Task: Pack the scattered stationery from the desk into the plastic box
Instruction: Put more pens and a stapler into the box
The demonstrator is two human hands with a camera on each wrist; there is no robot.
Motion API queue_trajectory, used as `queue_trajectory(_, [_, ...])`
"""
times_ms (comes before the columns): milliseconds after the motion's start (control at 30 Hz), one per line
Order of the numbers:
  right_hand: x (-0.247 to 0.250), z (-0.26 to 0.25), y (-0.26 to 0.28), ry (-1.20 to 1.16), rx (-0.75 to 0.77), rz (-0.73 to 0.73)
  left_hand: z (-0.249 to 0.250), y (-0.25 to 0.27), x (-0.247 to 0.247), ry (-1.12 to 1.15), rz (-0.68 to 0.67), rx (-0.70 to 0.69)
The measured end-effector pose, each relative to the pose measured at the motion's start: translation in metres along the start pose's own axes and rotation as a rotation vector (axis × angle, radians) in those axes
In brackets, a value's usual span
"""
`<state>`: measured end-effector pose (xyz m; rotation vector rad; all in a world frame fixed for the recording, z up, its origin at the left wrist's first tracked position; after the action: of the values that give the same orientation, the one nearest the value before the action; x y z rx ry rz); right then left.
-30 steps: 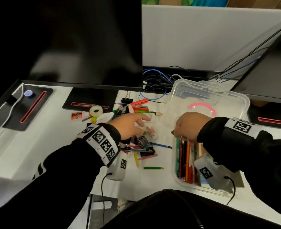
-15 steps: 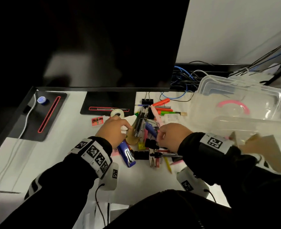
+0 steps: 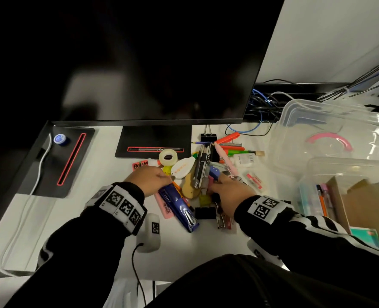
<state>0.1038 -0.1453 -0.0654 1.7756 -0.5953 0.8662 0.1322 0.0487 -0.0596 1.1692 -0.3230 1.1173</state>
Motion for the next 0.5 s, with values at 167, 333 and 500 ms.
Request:
queue_trajectory(167, [-0.002, 0.006, -0.001, 0.013, -0.046, 0.001, -0.003, -0.025, 0.015, -0.064, 0.202, -0.007])
queue_trajectory(333, [0.023, 0.006, -0.004, -0.073, -0.031, 0.087, -0.025, -0.036, 0.031, -0.080, 0.349, 0.130])
queue_trajectory(500, [0.061, 0.041, -0.030, -0.126, -0.167, 0.378, -0.038, -0.048, 0.023, -0.040, 0.340, 0.135])
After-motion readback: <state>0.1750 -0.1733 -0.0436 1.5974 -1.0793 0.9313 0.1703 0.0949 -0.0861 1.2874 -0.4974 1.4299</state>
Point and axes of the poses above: each hand's wrist, its own y-axis away from the middle knuckle, its own x-axis out of the back of the hand, z = x × y, the point moved 8 cm from there along -y, towards the middle knuckle, and after that the axes turned 2 degrees about x, right-handed, at the moved point
